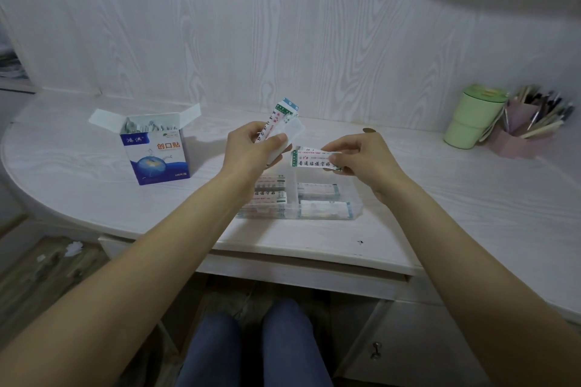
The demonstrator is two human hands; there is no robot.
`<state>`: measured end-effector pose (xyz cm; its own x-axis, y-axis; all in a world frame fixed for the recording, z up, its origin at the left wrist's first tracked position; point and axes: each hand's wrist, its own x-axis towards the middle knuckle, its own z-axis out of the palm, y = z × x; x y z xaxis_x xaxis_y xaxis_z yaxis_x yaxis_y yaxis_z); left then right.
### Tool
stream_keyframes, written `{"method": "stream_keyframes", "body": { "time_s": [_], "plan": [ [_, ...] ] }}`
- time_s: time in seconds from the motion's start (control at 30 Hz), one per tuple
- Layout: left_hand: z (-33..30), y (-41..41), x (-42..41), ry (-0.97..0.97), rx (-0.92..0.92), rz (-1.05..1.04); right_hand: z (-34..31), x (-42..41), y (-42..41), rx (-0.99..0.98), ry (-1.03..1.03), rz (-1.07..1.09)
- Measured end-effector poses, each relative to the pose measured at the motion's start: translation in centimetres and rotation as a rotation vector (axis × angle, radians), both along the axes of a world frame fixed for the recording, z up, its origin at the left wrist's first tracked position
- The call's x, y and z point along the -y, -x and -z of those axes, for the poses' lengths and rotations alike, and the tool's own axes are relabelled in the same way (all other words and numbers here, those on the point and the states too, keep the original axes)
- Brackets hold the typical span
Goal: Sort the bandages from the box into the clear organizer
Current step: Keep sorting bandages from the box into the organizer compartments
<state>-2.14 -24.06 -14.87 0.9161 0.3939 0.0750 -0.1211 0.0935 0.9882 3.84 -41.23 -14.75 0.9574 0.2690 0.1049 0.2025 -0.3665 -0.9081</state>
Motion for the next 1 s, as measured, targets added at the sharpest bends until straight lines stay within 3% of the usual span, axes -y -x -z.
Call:
{"method": "stream_keyframes", "body": {
  "time_s": [0.23, 0.6, 0.77, 1.0],
  "plan": [
    [0.3, -0.5, -0.2, 0.002, -0.063, 0.037, 0.7, 0.0, -1.6, 0.14, 0.505, -0.041],
    [0.0, -1.5, -0.1, -0.078, -0.066, 0.035, 1.4, -0.9, -2.3, 0.199, 0.665, -0.15],
    [0.2, -1.4, 0.0, -0.061, -0.055, 0.06, 1.5, -1.8, -2.5, 0.222, 0.778, -0.145],
    [-0.1, -0.8, -0.4, 0.008, -0.038, 0.115, 1.4, -1.7, -2.2, 0.208, 0.78, -0.185]
  ]
}}
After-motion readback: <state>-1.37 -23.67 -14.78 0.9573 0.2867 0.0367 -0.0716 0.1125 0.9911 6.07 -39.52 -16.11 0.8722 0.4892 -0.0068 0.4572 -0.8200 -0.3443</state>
